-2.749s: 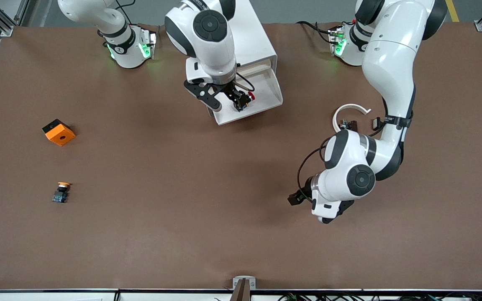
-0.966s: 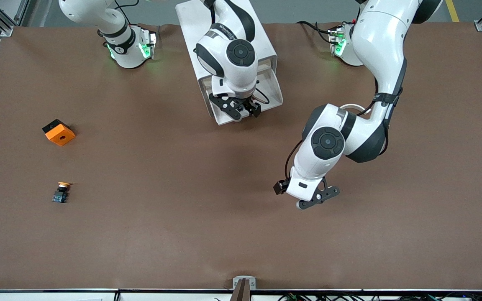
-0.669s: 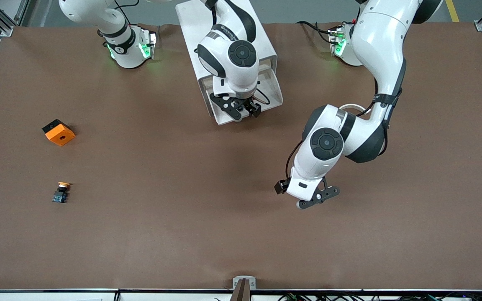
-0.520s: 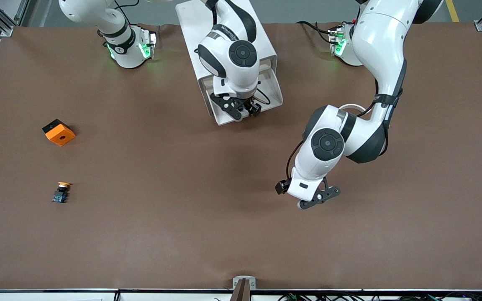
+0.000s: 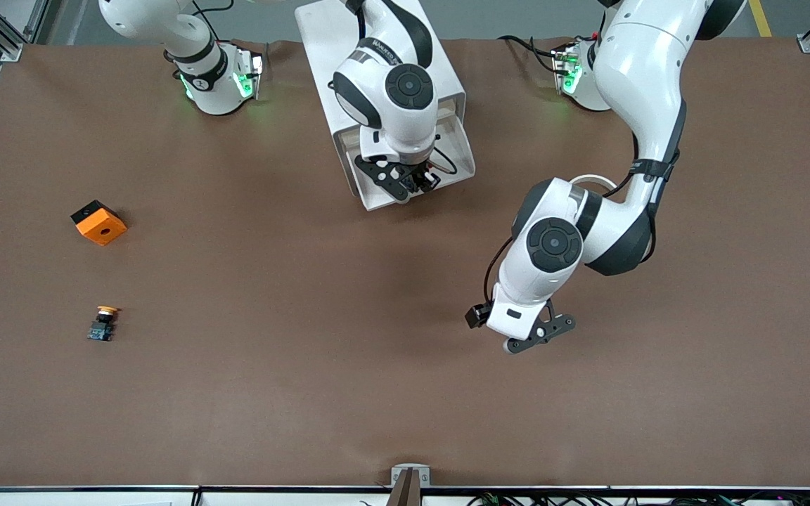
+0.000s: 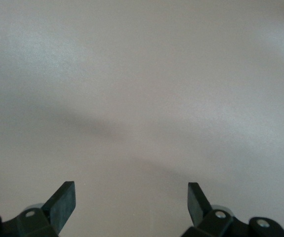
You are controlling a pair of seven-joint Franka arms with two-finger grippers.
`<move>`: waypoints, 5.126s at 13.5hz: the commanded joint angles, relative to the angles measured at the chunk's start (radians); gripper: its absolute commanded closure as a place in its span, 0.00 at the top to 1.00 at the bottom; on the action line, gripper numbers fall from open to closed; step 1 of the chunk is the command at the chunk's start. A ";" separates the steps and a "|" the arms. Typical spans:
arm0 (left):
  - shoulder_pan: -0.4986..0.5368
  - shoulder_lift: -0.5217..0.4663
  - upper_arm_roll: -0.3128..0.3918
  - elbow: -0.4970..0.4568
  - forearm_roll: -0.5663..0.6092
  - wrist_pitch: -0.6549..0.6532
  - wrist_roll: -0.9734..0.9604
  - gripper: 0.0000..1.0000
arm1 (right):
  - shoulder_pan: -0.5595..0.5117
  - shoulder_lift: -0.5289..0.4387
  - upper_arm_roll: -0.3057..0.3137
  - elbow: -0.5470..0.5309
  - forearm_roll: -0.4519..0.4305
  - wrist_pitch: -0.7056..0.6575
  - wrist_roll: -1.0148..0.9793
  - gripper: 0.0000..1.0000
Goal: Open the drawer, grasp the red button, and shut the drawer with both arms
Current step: 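Lift the red button out of the drawer with the right gripper, then push the drawer shut with the left gripper while the right gripper moves, then place the red button beside the yellow button with the right gripper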
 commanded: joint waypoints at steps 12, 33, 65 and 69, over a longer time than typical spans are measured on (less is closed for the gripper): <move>-0.006 -0.053 -0.009 -0.039 0.015 -0.051 0.001 1.00 | -0.104 0.011 -0.014 0.180 0.068 -0.227 -0.138 0.00; -0.014 -0.149 -0.273 -0.297 0.001 0.022 0.001 1.00 | -0.981 0.047 -0.024 -0.117 -0.033 0.288 -1.478 0.00; -0.002 -0.167 -0.434 -0.455 -0.233 0.127 -0.035 1.00 | -1.041 0.275 -0.023 0.157 -0.133 0.143 -1.474 1.00; -0.016 -0.167 -0.434 -0.466 -0.297 0.125 -0.038 1.00 | -1.035 0.167 -0.021 0.160 -0.131 -0.036 -1.478 1.00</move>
